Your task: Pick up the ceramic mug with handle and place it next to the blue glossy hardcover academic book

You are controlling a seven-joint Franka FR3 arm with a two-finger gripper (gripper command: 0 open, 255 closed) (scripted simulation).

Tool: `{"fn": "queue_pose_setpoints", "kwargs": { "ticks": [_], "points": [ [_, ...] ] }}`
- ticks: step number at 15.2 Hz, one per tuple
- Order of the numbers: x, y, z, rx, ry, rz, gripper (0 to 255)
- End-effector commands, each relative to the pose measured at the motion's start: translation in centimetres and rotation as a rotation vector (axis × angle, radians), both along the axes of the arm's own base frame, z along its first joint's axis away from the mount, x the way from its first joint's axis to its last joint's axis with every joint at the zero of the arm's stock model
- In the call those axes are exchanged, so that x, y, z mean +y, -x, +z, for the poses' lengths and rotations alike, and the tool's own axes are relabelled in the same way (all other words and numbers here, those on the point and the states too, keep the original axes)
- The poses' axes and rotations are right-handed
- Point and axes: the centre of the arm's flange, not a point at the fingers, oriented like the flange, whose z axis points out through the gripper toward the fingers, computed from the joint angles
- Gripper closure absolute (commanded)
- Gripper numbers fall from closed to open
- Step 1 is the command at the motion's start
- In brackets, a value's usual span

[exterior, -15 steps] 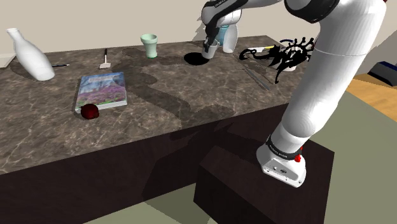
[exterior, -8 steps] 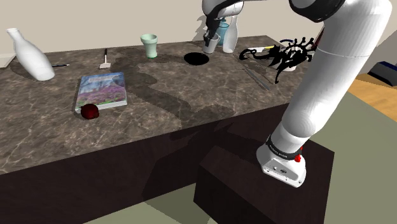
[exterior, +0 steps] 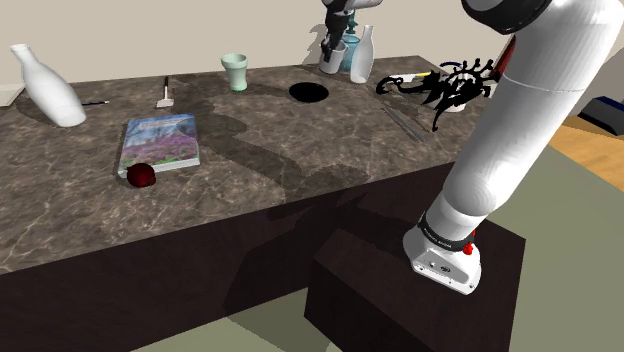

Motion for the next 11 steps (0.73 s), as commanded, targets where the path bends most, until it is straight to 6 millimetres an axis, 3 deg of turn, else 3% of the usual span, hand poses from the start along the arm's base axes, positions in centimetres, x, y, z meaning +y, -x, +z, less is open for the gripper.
{"fn": "queue_pose_setpoints", "kwargs": {
  "ticks": [1, 6, 11],
  "points": [
    [0.1, 0.0, 1.1, 0.000, 0.000, 0.000, 255],
    [0.1, 0.0, 3.7, 0.000, 0.000, 0.000, 255],
    [6.7, 0.1, 3.7, 0.000, 0.000, 0.000, 255]
  ]
}}
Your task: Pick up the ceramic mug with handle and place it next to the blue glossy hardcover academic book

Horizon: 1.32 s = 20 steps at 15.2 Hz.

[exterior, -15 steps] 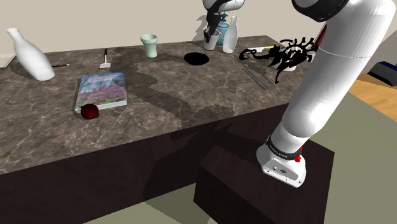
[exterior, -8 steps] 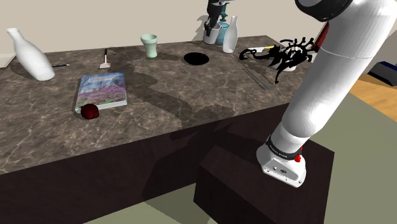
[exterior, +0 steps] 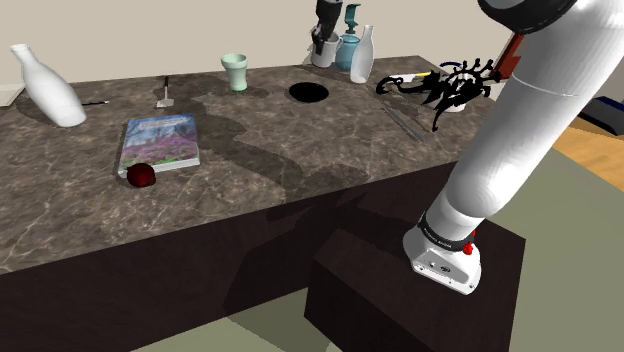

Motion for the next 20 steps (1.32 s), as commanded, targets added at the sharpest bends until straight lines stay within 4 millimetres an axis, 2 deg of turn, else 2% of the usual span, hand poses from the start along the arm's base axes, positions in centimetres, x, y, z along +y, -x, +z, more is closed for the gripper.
{"fn": "queue_pose_setpoints", "kwargs": {
  "ticks": [1, 20],
  "points": [
    [2.9, 0.5, 0.0, -0.001, 0.000, -0.001, 255],
    [28.0, 1.0, 0.1, -0.001, 0.000, -0.001, 255]
  ]
}}
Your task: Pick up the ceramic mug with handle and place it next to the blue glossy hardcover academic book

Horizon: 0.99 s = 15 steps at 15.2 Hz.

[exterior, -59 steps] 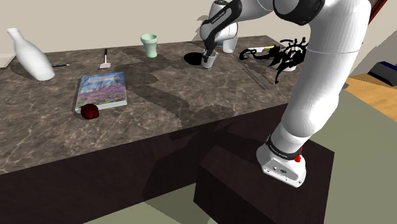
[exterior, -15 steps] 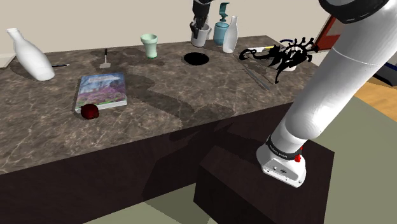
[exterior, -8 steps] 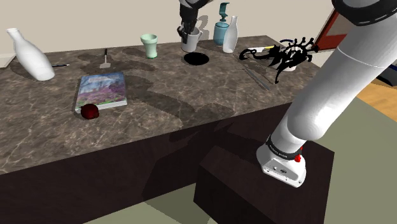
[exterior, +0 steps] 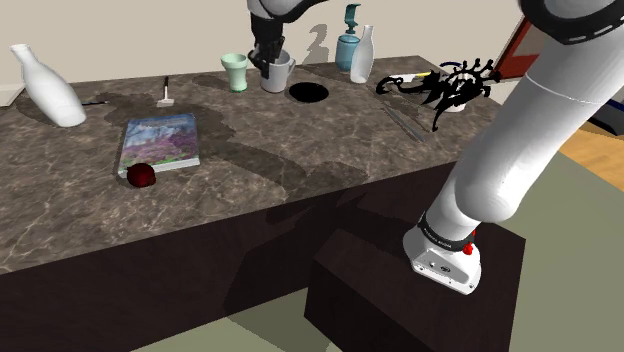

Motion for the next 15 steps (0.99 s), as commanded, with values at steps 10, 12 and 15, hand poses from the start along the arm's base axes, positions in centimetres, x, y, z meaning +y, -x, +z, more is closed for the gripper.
{"fn": "queue_pose_setpoints", "kwargs": {
  "ticks": [10, 12, 15],
  "points": [
    [14.6, 0.6, 0.2, -0.001, 0.000, -0.001, 255],
    [17.3, 0.7, 0.2, -0.001, 0.000, -0.001, 255],
    [21.2, 0.8, 0.2, -0.001, 0.000, -0.001, 255]
  ]
}}
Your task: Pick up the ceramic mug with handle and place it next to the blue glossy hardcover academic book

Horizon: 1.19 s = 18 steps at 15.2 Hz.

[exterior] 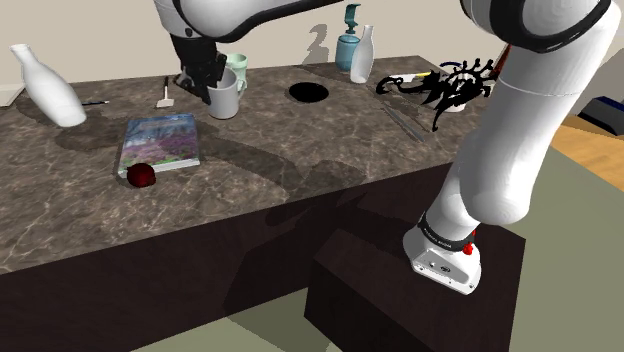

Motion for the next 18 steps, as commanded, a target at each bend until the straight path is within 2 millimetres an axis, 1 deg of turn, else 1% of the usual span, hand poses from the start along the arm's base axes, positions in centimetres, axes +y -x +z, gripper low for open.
{"fn": "queue_pose_setpoints", "kwargs": {
  "ticks": [1, 3, 4, 18],
  "points": [
    [2.7, 0.1, 0.0, 0.000, 0.000, -0.002, 255],
    [5.3, 0.1, 0.0, 0.000, 0.000, -0.002, 255],
    [5.6, 0.1, 0.0, 0.000, 0.000, -0.002, 255],
    [5.6, 0.1, -7.4, 0.000, 0.000, -0.002, 255]
  ]
}}
